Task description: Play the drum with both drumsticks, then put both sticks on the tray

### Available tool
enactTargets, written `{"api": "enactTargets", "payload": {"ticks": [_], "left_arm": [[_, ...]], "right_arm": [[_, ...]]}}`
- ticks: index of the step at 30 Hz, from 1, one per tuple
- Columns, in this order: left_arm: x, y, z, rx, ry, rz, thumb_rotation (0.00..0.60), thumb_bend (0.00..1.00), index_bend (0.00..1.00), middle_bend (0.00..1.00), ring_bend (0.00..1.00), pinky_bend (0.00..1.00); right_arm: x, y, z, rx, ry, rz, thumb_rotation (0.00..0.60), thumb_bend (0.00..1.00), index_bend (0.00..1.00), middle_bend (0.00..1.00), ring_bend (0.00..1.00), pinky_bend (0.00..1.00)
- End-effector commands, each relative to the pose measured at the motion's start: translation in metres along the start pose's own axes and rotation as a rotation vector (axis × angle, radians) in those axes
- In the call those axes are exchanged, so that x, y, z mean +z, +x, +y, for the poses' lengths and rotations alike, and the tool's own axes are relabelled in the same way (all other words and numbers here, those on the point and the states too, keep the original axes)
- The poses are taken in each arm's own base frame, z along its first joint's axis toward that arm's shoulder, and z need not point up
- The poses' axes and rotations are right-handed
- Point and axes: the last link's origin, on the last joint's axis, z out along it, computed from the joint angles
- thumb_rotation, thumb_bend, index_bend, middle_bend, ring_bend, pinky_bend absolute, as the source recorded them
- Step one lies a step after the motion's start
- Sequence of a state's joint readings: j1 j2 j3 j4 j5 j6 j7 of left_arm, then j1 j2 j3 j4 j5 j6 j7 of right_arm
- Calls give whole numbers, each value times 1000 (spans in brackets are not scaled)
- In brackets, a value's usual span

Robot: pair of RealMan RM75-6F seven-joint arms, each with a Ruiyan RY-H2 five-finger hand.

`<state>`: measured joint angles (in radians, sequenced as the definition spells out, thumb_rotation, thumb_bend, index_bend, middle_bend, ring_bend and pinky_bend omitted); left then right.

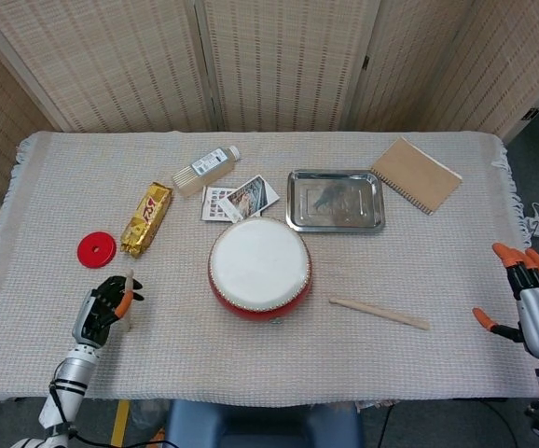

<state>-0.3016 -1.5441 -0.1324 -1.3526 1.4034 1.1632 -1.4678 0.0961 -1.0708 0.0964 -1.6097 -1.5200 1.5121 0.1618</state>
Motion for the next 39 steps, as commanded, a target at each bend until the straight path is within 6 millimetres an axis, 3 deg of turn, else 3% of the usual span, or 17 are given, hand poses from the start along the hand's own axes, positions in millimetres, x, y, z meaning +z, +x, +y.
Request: {"api": "enactTargets", "payload": {"ticks": [1,10,14,22,25,31,33,35,39], "left_arm": [[2,12,-5,-97,25,0,600,560,448,429,366,447],[2,15,-6,-288,32,-14,600,569,311,466,428,499],[1,16,-7,-295,23,-14,584,537,310,506,464,530],[0,18,-12,-249,23,42,365,419,398,626,576,600],[-1,20,-12,-276,30,80,270,407,406,615,577,600],[-5,27,-14,-260,32,117,163,376,390,598,577,598],[-6,30,-15,-250,30,127,160,374,388,599,577,598],[-8,33,-16,-237,28,133,200,374,399,609,577,600],[-12,37,-18,-212,18,134,382,374,471,648,597,603]], "right_arm": [[-1,1,0,-1,-2,1,600,114,0,94,0,54],[-2,1,0,1,-2,4,600,114,0,94,0,54],[-2,2,-1,1,-1,7,600,115,0,94,0,54],[-3,2,-1,7,3,8,600,115,0,94,0,54],[-3,2,-2,9,5,8,600,115,0,94,0,54],[-3,4,-3,12,7,12,600,114,0,94,0,54],[-3,4,-4,13,9,13,600,114,0,94,0,54],[-3,4,-5,14,13,15,600,114,0,94,0,54],[-3,5,-7,19,17,18,600,114,0,94,0,54]]}}
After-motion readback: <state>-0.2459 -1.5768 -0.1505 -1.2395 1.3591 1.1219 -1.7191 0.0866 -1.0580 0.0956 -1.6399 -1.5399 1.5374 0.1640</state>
